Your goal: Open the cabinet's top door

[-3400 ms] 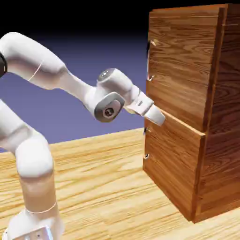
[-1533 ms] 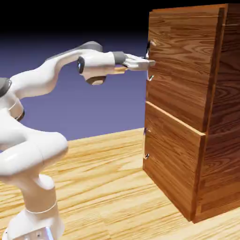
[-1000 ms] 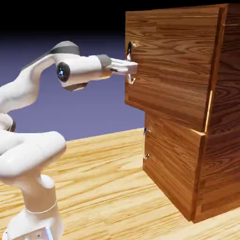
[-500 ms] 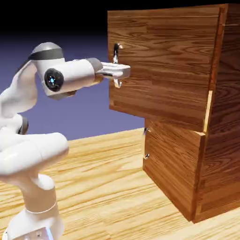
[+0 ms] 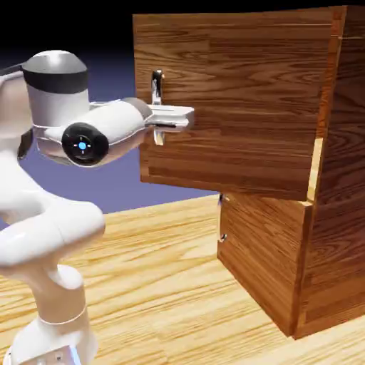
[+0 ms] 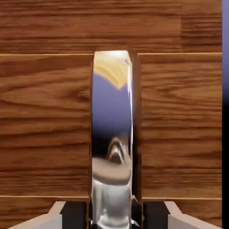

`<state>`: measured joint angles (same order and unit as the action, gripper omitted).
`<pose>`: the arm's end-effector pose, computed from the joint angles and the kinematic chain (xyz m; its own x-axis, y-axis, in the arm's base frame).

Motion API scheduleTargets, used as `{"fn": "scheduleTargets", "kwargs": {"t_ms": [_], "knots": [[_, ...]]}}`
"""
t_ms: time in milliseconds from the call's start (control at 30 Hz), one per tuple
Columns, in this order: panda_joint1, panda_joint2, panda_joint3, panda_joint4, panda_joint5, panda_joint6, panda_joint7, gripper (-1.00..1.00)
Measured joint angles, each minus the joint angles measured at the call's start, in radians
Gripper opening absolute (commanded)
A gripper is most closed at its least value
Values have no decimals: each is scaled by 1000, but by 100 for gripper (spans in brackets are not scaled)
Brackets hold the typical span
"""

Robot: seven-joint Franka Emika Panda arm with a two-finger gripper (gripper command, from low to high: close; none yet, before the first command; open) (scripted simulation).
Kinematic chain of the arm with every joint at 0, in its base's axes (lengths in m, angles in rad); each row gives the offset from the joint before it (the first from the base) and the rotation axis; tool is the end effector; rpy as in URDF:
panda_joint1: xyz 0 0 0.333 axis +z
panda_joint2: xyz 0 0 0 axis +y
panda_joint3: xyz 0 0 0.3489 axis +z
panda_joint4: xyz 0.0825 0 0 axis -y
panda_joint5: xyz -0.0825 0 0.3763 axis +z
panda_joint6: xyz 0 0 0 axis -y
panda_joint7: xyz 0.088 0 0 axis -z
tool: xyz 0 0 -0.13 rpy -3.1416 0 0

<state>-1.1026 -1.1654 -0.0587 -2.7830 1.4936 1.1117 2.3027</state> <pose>0.1753 -0.0411 0.6061 -0.5565 0.4353 -0.7076 -0.5576 0.4357 0.7066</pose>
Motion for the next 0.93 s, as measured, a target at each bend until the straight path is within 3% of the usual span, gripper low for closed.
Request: {"fn": "scheduleTargets", "kwargs": {"t_ms": [400, 933], "knots": [[111, 435, -201, 278, -293, -258, -238, -100], [314, 993, -410, 808, -539, -646, -533, -100]]}}
